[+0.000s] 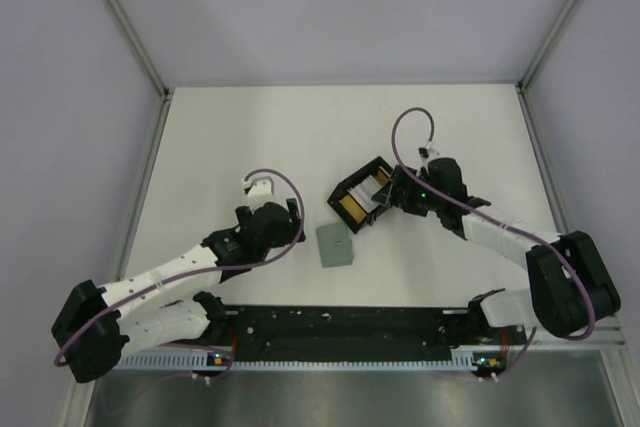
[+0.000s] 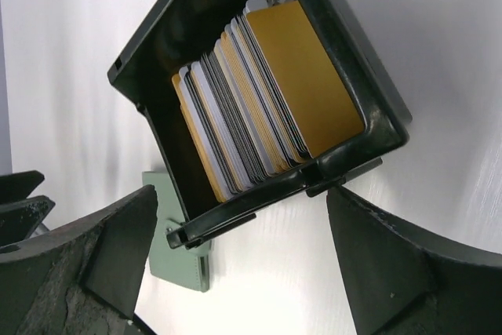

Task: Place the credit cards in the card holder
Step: Reset both arms

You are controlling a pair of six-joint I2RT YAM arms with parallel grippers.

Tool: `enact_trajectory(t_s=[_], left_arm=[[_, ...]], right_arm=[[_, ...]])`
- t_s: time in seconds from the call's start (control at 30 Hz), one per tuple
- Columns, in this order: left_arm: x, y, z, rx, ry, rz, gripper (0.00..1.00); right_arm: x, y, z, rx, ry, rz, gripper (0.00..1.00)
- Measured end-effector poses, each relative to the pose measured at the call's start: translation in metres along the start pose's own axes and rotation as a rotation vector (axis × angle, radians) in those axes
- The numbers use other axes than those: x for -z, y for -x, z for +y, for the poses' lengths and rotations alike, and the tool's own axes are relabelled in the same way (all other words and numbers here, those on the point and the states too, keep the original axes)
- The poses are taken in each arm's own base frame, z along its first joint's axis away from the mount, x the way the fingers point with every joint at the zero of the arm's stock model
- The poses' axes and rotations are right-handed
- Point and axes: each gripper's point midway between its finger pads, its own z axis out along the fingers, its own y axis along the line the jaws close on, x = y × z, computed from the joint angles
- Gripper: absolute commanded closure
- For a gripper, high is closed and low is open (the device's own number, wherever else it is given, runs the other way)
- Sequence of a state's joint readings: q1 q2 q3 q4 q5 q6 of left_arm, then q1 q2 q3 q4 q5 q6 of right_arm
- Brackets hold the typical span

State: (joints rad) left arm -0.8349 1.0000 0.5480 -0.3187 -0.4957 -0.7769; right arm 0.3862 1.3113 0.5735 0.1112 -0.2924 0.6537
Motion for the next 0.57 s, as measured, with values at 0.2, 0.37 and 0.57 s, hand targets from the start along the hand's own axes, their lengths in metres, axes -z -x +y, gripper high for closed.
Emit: enact_trajectory(t_s=[0.2, 0.37, 0.57], left_arm=[[-0.001, 0.003, 0.003, -0.008, 0.016, -0.016, 0.01], [-0.001, 0.014, 0.006, -0.027, 0.042, -0.053, 0.01], [0.000, 0.030, 0.008, -0.050, 0.065, -0.106, 0.01]], right_arm=[[0.000, 0.023, -0.007, 0.051, -0.050, -0.054, 0.06], [0.042, 0.056, -0.030, 0.083, -0.136, -0.186, 0.02], [0.108, 0.092, -0.078, 0.114, -0.363, -0.413, 0.01]])
